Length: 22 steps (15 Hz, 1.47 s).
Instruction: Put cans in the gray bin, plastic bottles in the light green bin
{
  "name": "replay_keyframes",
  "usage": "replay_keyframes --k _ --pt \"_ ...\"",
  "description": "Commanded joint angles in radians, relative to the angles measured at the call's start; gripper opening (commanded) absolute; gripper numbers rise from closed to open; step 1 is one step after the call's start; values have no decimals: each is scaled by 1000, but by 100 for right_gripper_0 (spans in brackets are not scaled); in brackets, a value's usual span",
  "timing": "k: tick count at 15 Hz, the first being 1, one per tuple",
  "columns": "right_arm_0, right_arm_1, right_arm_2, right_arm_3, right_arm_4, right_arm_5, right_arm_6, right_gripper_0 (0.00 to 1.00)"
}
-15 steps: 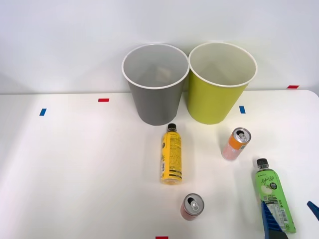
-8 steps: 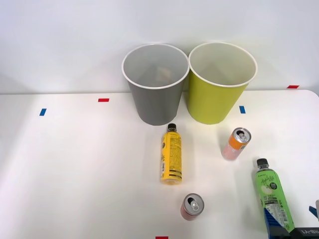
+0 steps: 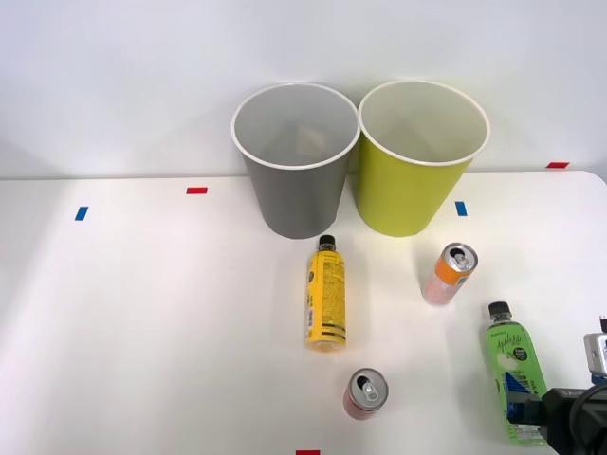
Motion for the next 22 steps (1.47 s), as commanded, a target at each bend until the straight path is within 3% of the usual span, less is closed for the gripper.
replay_keyframes --k 1,5,8,22 --pt "-105 -2 -10 0 -61 173 -10 100" --pt "-242 12 33 0 -75 269 -33 100" --pt "-315 13 42 78 -75 269 -36 100" --pt "-386 1 44 150 -58 360 -72 100"
